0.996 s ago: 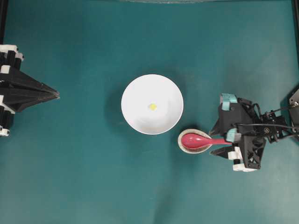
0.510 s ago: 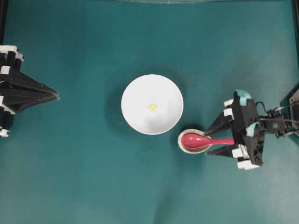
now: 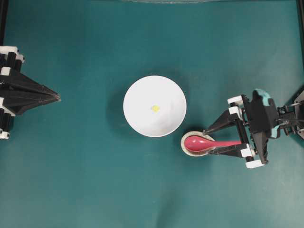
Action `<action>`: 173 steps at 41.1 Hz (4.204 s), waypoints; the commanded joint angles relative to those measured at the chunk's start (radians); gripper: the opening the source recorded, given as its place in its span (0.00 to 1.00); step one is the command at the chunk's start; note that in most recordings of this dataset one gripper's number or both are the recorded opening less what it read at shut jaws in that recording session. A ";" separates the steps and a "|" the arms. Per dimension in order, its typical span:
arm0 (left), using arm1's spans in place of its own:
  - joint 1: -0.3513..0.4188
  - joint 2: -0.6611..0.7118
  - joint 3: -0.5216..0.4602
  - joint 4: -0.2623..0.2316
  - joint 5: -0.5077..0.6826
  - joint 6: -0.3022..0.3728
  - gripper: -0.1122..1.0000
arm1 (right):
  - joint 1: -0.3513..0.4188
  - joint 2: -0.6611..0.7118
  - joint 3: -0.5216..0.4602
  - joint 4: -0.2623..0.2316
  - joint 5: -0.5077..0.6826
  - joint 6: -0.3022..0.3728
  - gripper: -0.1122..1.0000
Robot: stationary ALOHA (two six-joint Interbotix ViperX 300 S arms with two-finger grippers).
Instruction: Scoop the yellow hexagonal prism block from the bowl with a spoon using the right arm.
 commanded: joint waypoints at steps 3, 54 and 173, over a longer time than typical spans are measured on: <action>-0.002 0.009 -0.029 0.000 -0.011 -0.002 0.12 | -0.003 0.051 0.032 0.060 -0.193 -0.009 0.65; 0.044 0.003 -0.021 0.000 -0.005 0.018 0.12 | 0.267 0.287 0.152 0.454 -0.545 -0.066 0.65; 0.049 0.003 -0.021 0.000 0.035 -0.002 0.12 | 0.370 0.382 0.158 0.578 -0.495 -0.094 0.65</action>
